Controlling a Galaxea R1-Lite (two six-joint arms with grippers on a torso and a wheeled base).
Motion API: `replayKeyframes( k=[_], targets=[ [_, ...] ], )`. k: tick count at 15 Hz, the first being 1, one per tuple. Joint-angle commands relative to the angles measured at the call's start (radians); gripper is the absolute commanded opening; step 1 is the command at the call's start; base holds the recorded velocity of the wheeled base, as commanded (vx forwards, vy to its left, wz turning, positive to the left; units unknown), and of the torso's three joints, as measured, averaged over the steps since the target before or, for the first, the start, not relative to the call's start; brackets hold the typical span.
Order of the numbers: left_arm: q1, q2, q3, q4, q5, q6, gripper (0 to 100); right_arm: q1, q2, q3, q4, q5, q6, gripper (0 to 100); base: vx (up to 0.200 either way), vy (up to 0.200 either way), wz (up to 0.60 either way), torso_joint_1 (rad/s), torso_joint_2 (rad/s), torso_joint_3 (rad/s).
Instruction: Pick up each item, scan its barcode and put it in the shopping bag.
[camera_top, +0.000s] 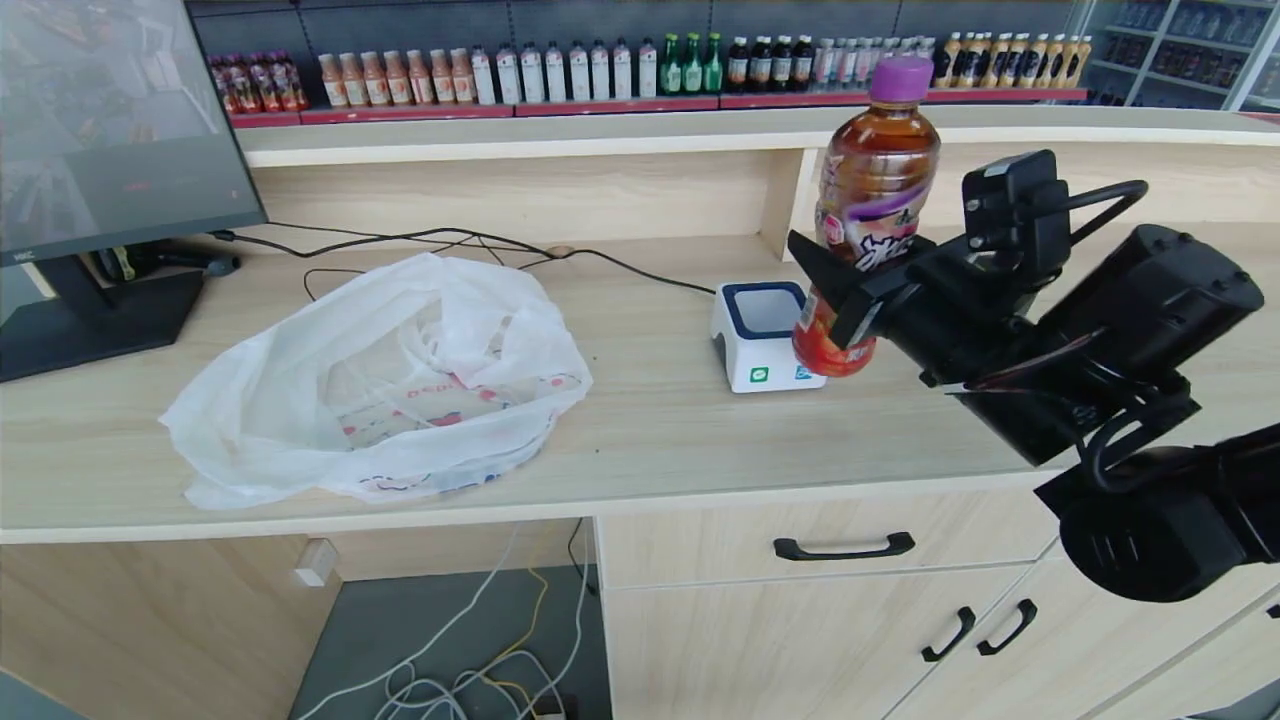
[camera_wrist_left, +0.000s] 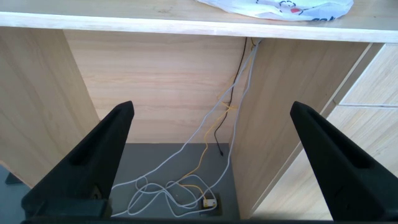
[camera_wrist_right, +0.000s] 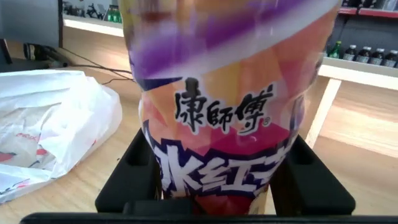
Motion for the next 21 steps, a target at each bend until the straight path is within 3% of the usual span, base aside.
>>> replayKeyframes(
  k=[1, 3, 5, 9, 17, 21],
  targets=[
    [0.000, 0.000, 0.000, 0.000, 0.000, 0.000, 100, -0.011, 0.083, -0.115, 0.005, -0.004, -0.074, 0, 0.000, 0.000, 0.00, 0.000, 0.00, 0.000],
    [0.000, 0.000, 0.000, 0.000, 0.000, 0.000, 100, -0.024, 0.109, -0.207, 0.034, 0.009, -0.233, 0, 0.000, 0.000, 0.00, 0.000, 0.00, 0.000],
    [0.000, 0.000, 0.000, 0.000, 0.000, 0.000, 100, -0.003, 0.115, -0.213, 0.040, 0.019, -0.356, 0, 0.000, 0.000, 0.00, 0.000, 0.00, 0.000],
    [0.000, 0.000, 0.000, 0.000, 0.000, 0.000, 100, -0.004, 0.121, -0.227, 0.035, 0.145, -0.598, 0, 0.000, 0.000, 0.00, 0.000, 0.00, 0.000],
    [0.000, 0.000, 0.000, 0.000, 0.000, 0.000, 100, -0.063, 0.176, -0.182, 0.040, 0.431, -0.755, 0, 0.000, 0.000, 0.00, 0.000, 0.00, 0.000],
    [0.000, 0.000, 0.000, 0.000, 0.000, 0.000, 100, -0.100, 0.176, -0.199, 0.042, 0.489, -0.755, 0, 0.000, 0.000, 0.00, 0.000, 0.00, 0.000]
  ],
)
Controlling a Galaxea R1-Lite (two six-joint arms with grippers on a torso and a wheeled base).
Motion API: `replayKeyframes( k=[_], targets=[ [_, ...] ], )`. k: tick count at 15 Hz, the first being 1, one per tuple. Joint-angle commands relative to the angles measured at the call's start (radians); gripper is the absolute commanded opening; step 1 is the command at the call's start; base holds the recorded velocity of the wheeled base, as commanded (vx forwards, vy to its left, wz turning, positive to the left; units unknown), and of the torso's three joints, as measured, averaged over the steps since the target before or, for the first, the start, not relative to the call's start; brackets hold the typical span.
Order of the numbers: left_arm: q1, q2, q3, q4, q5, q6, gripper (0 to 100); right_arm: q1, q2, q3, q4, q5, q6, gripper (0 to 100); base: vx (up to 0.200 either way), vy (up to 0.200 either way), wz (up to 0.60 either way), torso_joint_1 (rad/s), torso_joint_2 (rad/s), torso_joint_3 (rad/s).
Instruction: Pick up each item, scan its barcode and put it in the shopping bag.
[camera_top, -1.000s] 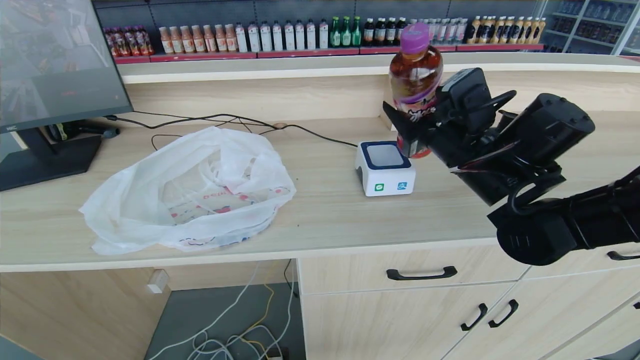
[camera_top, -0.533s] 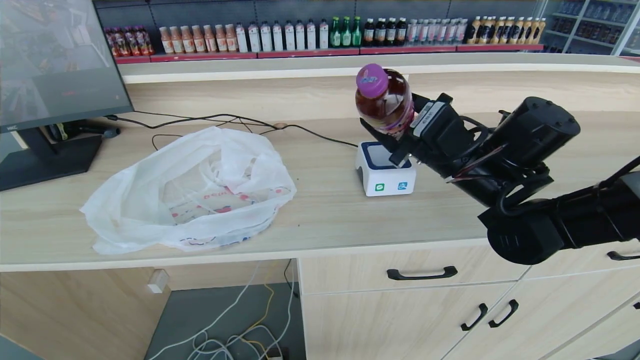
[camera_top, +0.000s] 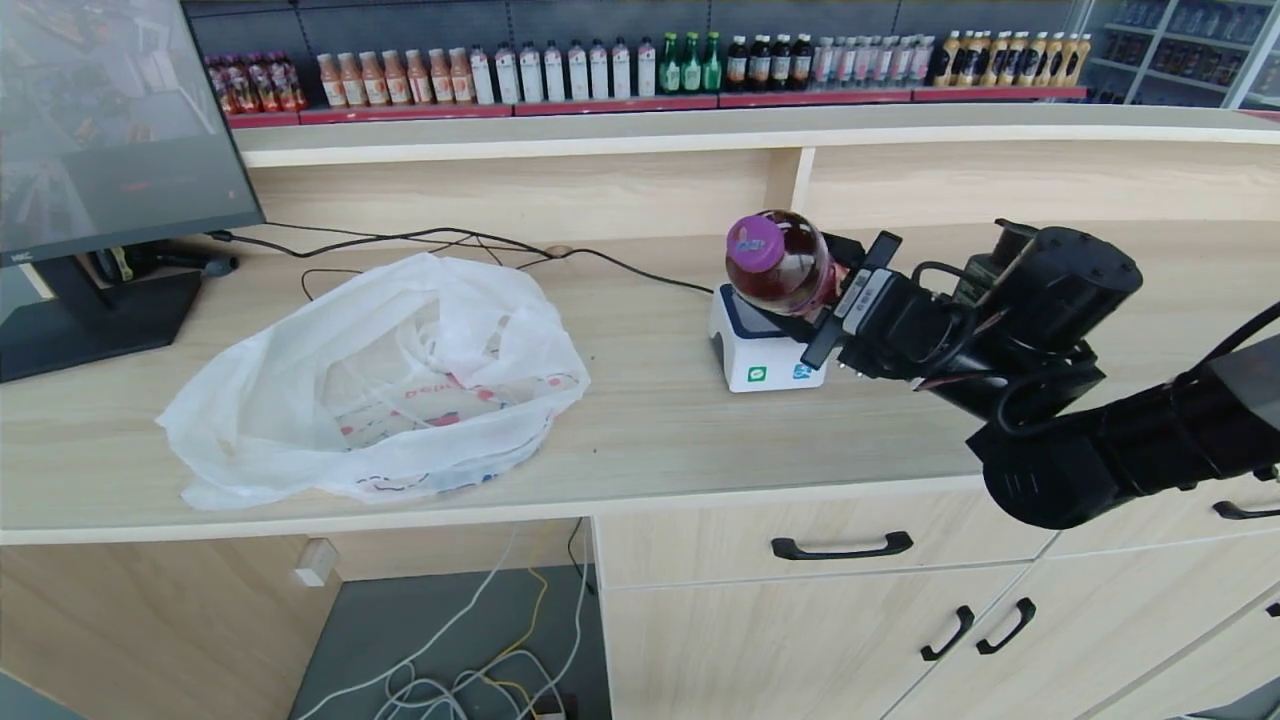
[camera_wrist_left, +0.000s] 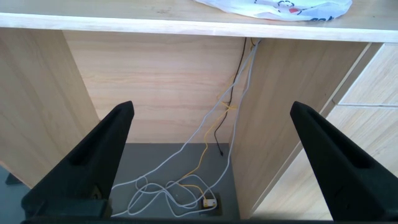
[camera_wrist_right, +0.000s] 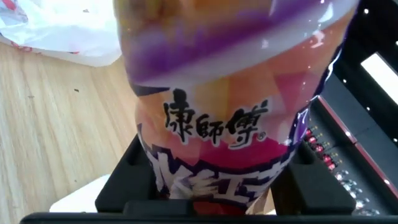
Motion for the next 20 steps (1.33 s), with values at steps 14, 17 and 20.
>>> replayKeyframes(
  k=[14, 17, 20],
  targets=[
    [0.000, 0.000, 0.000, 0.002, 0.000, 0.000, 100, -0.035, 0.050, -0.075, 0.041, 0.067, -0.019, 0, 0.000, 0.000, 0.00, 0.000, 0.00, 0.000],
    [0.000, 0.000, 0.000, 0.000, 0.000, 0.000, 100, -0.028, 0.058, -0.066, 0.043, 0.067, -0.022, 0, 0.000, 0.000, 0.00, 0.000, 0.00, 0.000],
    [0.000, 0.000, 0.000, 0.000, 0.000, 0.000, 100, -0.028, 0.058, -0.063, 0.046, 0.069, -0.024, 0, 0.000, 0.000, 0.00, 0.000, 0.00, 0.000]
  ],
)
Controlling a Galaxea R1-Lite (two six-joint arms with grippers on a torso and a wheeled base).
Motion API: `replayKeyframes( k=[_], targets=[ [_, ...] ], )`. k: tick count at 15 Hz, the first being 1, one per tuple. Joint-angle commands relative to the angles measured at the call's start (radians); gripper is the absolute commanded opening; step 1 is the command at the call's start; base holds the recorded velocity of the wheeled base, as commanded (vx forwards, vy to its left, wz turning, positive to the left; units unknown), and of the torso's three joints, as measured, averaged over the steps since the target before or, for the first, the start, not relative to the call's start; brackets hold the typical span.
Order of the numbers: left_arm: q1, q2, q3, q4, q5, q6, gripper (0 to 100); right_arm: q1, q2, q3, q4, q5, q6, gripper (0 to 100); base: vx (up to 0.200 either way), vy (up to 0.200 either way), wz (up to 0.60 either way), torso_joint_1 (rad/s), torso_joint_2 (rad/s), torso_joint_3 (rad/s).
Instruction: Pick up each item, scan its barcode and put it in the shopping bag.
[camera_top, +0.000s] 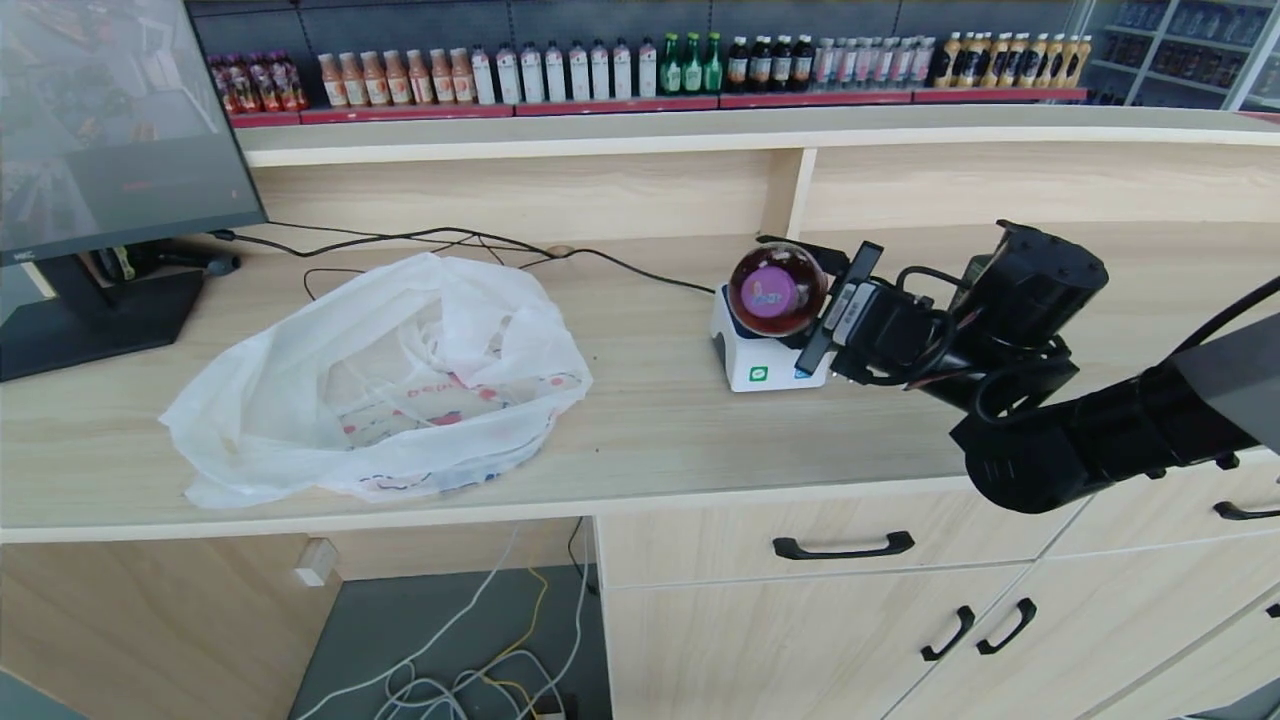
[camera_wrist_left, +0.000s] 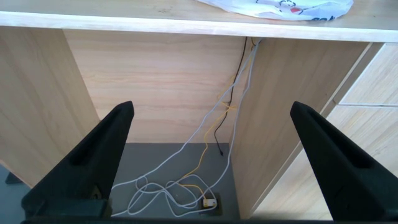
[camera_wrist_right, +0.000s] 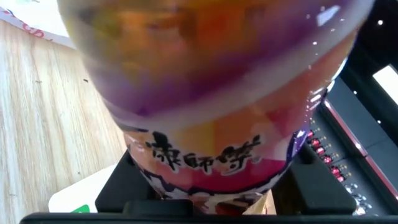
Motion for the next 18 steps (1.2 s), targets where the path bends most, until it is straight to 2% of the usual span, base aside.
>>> replayKeyframes(
  k=[1, 18],
  targets=[
    [0.000, 0.000, 0.000, 0.000, 0.000, 0.000, 100, 0.000, 0.002, 0.000, 0.001, -0.001, 0.000, 0, 0.000, 0.000, 0.00, 0.000, 0.00, 0.000],
    [0.000, 0.000, 0.000, 0.000, 0.000, 0.000, 100, 0.040, 0.006, 0.003, -0.003, -0.002, 0.000, 0, 0.000, 0.000, 0.00, 0.000, 0.00, 0.000]
  ],
)
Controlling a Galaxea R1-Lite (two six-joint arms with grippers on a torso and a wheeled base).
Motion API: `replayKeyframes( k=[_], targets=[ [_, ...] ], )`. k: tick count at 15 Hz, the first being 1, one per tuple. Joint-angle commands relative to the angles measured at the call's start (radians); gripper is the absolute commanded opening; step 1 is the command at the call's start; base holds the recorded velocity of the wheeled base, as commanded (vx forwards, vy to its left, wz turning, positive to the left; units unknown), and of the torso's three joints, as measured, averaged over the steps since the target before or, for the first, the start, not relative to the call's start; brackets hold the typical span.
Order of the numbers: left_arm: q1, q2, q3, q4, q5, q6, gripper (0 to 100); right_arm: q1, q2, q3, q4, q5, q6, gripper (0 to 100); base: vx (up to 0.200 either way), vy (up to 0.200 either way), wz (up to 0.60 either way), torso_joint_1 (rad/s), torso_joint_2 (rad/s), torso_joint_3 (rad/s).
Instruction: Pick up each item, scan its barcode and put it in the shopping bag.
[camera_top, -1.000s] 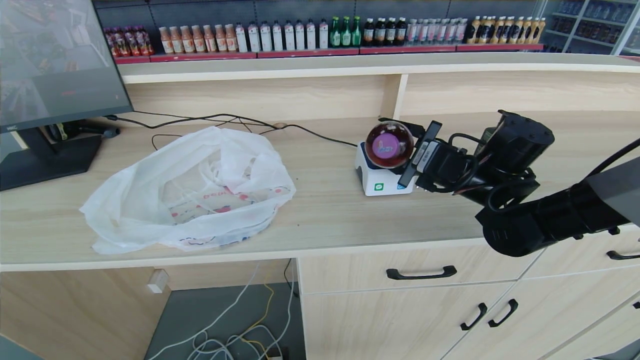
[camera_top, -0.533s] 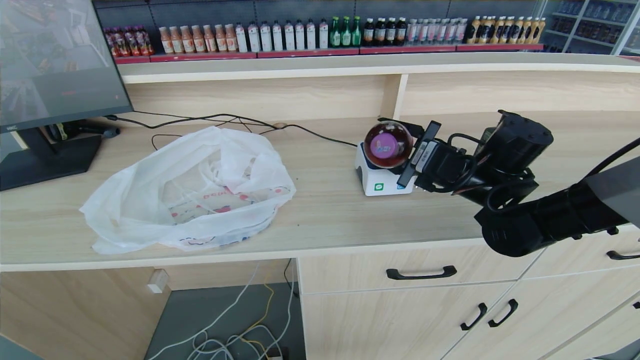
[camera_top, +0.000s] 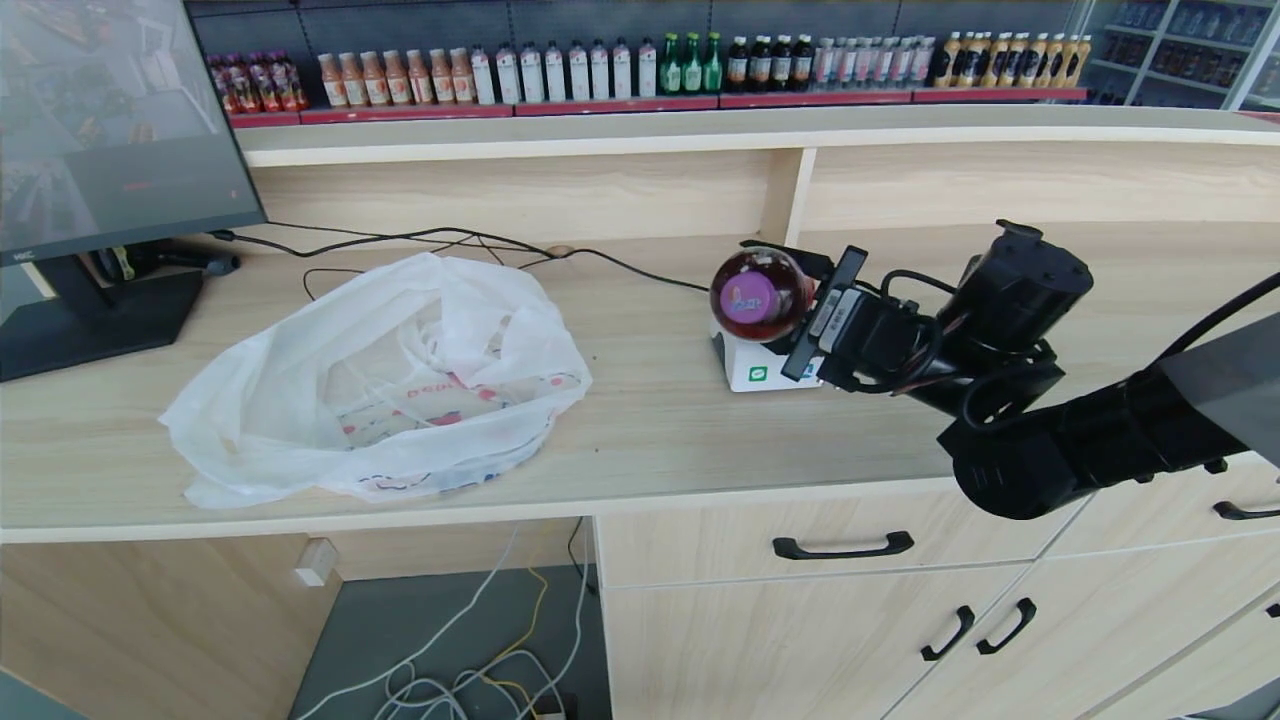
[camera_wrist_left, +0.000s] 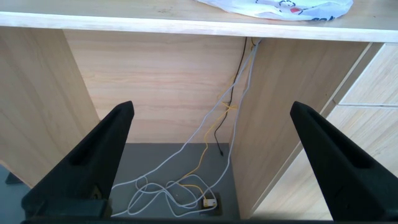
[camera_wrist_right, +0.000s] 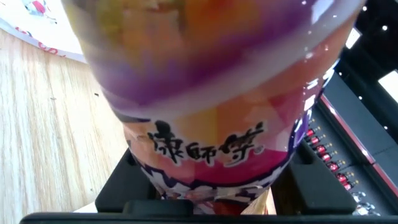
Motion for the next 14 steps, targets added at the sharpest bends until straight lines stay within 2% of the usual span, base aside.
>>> replayKeyframes(
  k=[1, 7, 10, 14],
  targets=[
    [0.000, 0.000, 0.000, 0.000, 0.000, 0.000, 100, 0.007, 0.001, 0.001, -0.002, 0.000, -0.001, 0, 0.000, 0.000, 0.00, 0.000, 0.00, 0.000],
    [0.000, 0.000, 0.000, 0.000, 0.000, 0.000, 100, 0.007, 0.001, 0.001, -0.017, -0.021, 0.005, 0, 0.000, 0.000, 0.00, 0.000, 0.00, 0.000],
    [0.000, 0.000, 0.000, 0.000, 0.000, 0.000, 100, 0.002, 0.004, 0.026, -0.088, -0.047, 0.036, 0, 0.000, 0.000, 0.00, 0.000, 0.00, 0.000],
    [0.000, 0.000, 0.000, 0.000, 0.000, 0.000, 100, 0.013, 0.004, 0.033, -0.197, -0.148, 0.134, 0, 0.000, 0.000, 0.00, 0.000, 0.00, 0.000]
  ],
)
